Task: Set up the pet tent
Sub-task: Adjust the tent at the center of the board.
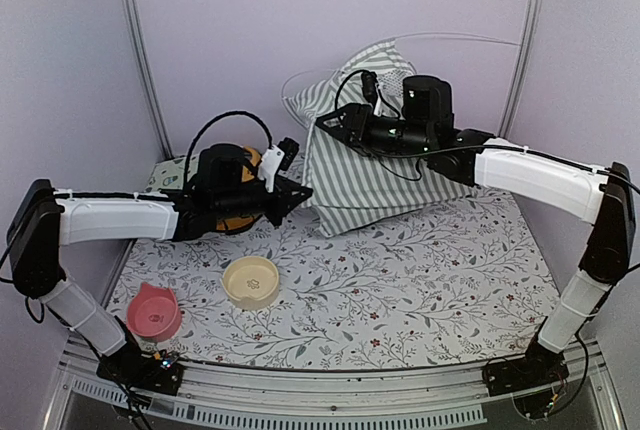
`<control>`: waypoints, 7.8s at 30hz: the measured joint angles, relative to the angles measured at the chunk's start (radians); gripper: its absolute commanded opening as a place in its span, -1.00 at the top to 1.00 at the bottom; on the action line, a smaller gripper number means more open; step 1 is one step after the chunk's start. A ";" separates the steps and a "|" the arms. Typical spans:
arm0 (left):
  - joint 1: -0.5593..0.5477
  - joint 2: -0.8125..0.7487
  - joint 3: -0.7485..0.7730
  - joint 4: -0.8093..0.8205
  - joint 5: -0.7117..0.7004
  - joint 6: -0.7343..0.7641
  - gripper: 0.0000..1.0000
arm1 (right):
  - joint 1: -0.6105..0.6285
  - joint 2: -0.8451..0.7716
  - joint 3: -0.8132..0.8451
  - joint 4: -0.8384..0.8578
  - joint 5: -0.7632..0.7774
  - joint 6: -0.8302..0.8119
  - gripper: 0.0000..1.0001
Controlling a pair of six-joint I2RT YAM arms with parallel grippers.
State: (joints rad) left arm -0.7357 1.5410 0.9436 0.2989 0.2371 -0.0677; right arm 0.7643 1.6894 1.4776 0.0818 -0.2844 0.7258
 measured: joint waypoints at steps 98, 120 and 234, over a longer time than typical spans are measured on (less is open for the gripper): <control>-0.001 -0.010 0.237 -0.427 -0.047 0.166 1.00 | 0.106 0.022 0.040 0.162 0.330 -0.172 1.00; -0.001 -0.087 0.219 -0.532 -0.010 0.157 0.88 | 0.175 0.048 -0.038 0.334 0.442 -0.195 1.00; -0.135 -0.320 -0.513 0.419 -0.101 -0.093 0.11 | 0.134 0.026 -0.023 -0.198 0.059 -0.025 1.00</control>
State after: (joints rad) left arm -0.8707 1.2205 0.4301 0.7177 0.1360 -0.1608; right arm 0.8986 1.7157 1.4548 -0.1162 -0.2256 0.7010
